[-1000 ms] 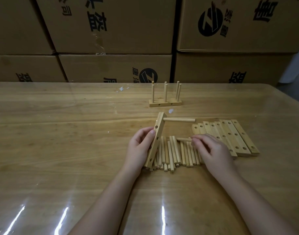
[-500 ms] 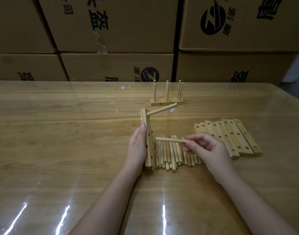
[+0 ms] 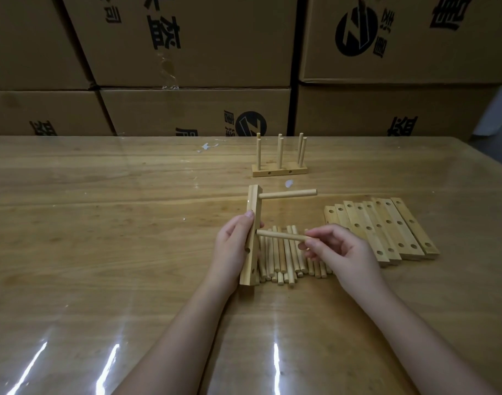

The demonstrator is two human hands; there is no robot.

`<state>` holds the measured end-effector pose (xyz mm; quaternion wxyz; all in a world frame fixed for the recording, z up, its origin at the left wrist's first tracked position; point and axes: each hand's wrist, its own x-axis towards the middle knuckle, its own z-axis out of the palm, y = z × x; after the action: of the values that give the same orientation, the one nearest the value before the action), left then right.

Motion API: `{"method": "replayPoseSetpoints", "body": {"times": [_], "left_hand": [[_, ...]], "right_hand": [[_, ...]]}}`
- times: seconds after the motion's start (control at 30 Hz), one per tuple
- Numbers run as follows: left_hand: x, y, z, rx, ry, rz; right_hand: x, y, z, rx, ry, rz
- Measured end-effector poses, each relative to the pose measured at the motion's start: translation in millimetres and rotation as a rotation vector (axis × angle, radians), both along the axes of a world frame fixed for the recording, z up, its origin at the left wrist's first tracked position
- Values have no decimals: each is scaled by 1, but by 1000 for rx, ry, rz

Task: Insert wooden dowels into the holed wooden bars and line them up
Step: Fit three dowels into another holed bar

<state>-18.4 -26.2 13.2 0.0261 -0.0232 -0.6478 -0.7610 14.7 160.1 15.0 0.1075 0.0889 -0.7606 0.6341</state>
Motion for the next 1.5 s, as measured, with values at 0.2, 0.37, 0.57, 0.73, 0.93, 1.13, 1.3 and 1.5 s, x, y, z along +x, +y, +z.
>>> {"method": "replayPoseSetpoints", "body": {"times": [0.2, 0.37, 0.57, 0.73, 0.93, 1.13, 1.3, 1.5], "left_hand": [[0, 1, 0, -79, 21, 29], [1, 1, 0, -106, 17, 43], [1, 2, 1, -128, 27, 58], [2, 1, 0, -146, 40, 54], [1, 0, -4, -176, 58, 41], [-3, -2, -9, -230, 86, 47], [-3, -3, -11, -230, 94, 33], [-2, -1, -10, -247, 91, 49]], "right_hand": [[5, 2, 3, 278, 174, -61], [4, 3, 4, 426, 362, -106], [6, 2, 5, 534, 478, -138], [7, 1, 6, 531, 475, -130], [7, 3, 4, 469, 383, -112], [7, 4, 3, 445, 331, -89], [8, 2, 4, 422, 306, -82], [7, 3, 3, 410, 277, -77]]}}
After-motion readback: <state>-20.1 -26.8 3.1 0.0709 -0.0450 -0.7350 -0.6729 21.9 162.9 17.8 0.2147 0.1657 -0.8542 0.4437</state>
